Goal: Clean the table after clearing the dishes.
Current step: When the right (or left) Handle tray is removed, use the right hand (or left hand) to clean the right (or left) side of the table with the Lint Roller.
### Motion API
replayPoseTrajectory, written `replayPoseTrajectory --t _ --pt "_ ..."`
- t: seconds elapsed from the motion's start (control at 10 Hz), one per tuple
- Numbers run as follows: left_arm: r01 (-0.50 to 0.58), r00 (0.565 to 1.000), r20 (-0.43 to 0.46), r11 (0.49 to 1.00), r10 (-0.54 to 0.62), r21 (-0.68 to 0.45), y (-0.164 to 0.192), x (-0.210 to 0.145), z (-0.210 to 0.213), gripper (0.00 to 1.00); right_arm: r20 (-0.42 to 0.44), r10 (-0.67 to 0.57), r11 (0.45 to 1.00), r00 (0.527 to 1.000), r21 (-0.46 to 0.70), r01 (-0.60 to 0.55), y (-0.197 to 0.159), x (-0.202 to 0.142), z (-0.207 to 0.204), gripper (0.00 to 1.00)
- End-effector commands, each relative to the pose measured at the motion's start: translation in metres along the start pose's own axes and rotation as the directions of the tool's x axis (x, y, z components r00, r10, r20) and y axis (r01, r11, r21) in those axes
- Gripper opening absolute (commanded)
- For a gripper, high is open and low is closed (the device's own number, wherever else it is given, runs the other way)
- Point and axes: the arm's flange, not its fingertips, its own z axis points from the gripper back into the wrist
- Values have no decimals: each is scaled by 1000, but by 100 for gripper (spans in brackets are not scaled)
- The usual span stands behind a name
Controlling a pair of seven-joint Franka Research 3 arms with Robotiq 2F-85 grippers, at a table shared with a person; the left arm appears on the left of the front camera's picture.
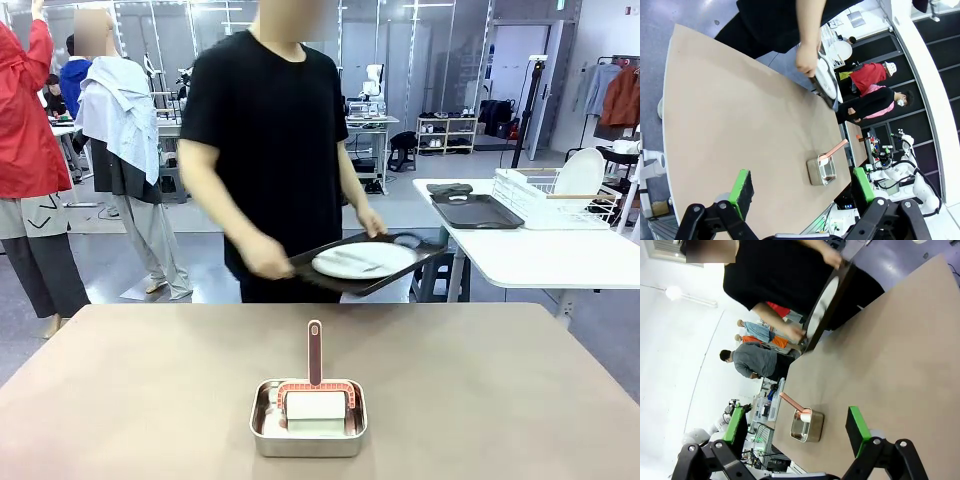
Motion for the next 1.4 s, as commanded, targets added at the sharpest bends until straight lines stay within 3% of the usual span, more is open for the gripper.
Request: replayPoseTrajectory --t 0.0,0.3,0.5,0.6,0.8,0.9,1.0,1.3 --pt "14 1000 2 1000 -14 -9 -1 -2 3 100 -3 5 1000 1000 10 -4 1 -1 2 100" --pt "0 1000 0 1000 0 0 0 0 0 100 -3 5 1000 1000 10 -4 1 -1 2 100" --pt "309 947 -110 949 -302 56 -68 42 -39 100 -3 5 1000 1000 10 -4 1 -1 2 100" --pt "433 886 -206 900 -416 47 -103 53 -75 100 -3 5 1000 1000 10 -4 1 -1 2 100" --pt "559 764 -343 826 -547 -72 -166 71 -141 100 -3 5 1000 1000 10 -4 1 -1 2 100" --pt "614 679 -418 779 -604 -126 -198 74 -180 100 -3 5 1000 1000 10 -4 1 -1 2 100" --pt "680 567 -493 713 -660 -172 -228 67 -221 100 -3 5 1000 1000 10 -4 1 -1 2 100" --pt "727 275 -606 574 -746 -378 -291 4 -335 100 -3 5 1000 1000 10 -4 1 -1 2 100"
